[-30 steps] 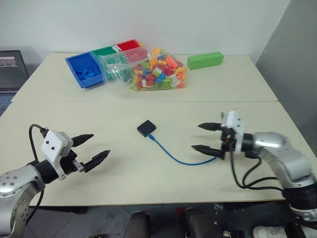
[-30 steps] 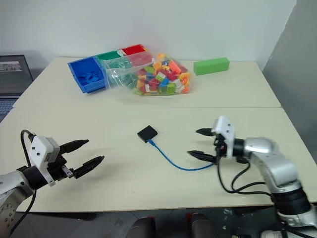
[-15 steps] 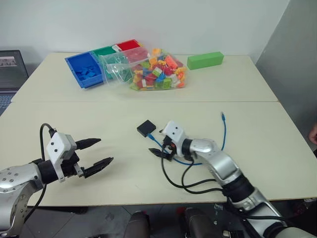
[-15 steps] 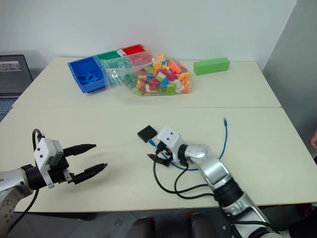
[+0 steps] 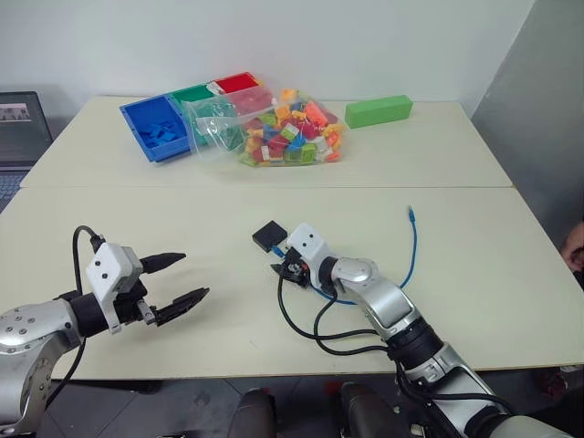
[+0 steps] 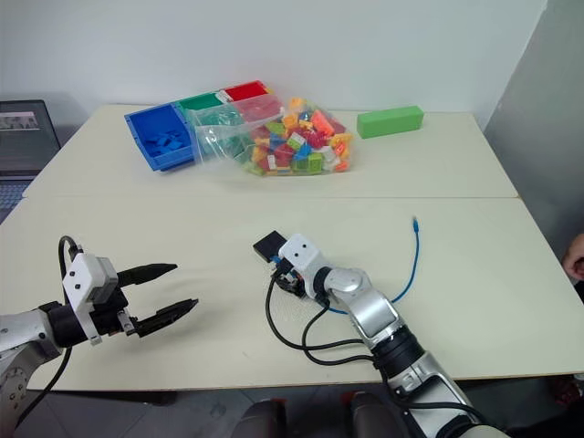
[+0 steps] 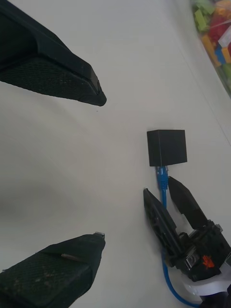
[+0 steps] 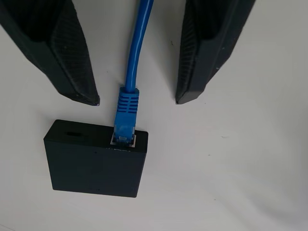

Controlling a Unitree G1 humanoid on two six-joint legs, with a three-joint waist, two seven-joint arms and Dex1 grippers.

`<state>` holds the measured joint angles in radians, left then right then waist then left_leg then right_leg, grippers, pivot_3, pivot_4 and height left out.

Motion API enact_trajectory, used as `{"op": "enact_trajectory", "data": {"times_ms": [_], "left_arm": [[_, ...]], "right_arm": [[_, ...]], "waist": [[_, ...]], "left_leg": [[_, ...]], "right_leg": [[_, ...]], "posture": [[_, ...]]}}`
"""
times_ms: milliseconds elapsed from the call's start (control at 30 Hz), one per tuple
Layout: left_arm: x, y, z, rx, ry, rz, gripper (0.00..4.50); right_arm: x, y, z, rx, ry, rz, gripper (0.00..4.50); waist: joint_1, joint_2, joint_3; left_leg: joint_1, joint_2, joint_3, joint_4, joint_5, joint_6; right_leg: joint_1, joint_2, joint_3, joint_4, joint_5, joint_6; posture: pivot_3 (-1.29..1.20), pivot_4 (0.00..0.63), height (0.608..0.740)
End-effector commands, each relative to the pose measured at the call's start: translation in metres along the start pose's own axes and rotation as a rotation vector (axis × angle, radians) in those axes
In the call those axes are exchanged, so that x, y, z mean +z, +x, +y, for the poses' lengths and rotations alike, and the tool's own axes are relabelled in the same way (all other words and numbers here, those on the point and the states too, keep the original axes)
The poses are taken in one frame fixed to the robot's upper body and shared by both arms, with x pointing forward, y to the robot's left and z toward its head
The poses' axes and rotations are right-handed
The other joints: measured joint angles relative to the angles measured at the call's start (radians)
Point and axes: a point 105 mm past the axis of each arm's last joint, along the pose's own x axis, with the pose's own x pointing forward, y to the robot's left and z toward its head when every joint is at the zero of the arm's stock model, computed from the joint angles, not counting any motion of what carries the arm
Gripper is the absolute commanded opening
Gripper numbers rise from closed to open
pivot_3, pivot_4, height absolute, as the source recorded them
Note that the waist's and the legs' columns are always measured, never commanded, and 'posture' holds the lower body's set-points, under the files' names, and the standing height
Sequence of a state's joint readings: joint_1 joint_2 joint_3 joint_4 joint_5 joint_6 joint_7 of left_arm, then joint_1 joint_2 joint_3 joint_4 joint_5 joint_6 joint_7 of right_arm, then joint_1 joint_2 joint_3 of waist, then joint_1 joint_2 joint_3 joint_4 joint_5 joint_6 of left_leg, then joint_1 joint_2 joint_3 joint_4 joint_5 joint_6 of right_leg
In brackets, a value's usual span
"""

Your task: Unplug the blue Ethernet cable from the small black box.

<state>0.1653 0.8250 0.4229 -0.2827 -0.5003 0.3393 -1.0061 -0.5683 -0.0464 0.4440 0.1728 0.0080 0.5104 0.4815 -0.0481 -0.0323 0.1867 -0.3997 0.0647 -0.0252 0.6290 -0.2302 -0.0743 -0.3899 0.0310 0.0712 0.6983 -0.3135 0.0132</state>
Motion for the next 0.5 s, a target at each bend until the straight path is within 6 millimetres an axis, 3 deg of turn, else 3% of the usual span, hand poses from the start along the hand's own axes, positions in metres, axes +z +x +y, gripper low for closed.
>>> {"op": "enact_trajectory", "data": {"times_ms": [33, 233, 333, 500], "left_arm": [[0.009, 0.003, 0.004, 0.021, 0.022, -0.016, 4.50], [0.003, 0.009, 0.010, 0.044, -0.075, -0.001, 4.50], [0.003, 0.013, 0.013, 0.044, -0.158, -0.021, 4.50], [0.018, 0.022, 0.016, -0.011, -0.372, -0.140, 4.50]], "right_arm": [[0.002, 0.000, -0.004, -0.015, -0.013, -0.002, 1.62], [0.009, -0.005, -0.011, -0.005, -0.126, -0.024, 0.06], [0.018, -0.011, -0.015, 0.007, -0.247, -0.062, 0.01], [0.049, -0.028, -0.015, 0.037, -0.579, -0.228, 0.01]], "waist": [[0.000, 0.000, 0.000], [0.000, 0.000, 0.000], [0.002, 0.000, 0.000], [-0.001, 0.000, 0.000]], "left_leg": [[0.000, 0.000, 0.000, 0.000, 0.000, 0.000], [0.000, 0.000, 0.000, 0.000, 0.000, 0.000], [0.000, -0.001, 0.000, 0.000, 0.000, 0.000], [-0.001, -0.001, 0.000, 0.000, 0.000, 0.000]], "right_leg": [[0.000, 0.000, 0.000, 0.000, 0.000, 0.000], [0.000, 0.000, 0.000, 0.000, 0.000, 0.000], [0.000, 0.000, 0.000, 0.000, 0.000, 0.000], [0.000, 0.000, -0.001, 0.000, 0.000, 0.001]], "posture": [[0.00, 0.150, 0.740], [0.00, 0.150, 0.740], [0.00, 0.150, 0.740], [0.00, 0.150, 0.740]]}}
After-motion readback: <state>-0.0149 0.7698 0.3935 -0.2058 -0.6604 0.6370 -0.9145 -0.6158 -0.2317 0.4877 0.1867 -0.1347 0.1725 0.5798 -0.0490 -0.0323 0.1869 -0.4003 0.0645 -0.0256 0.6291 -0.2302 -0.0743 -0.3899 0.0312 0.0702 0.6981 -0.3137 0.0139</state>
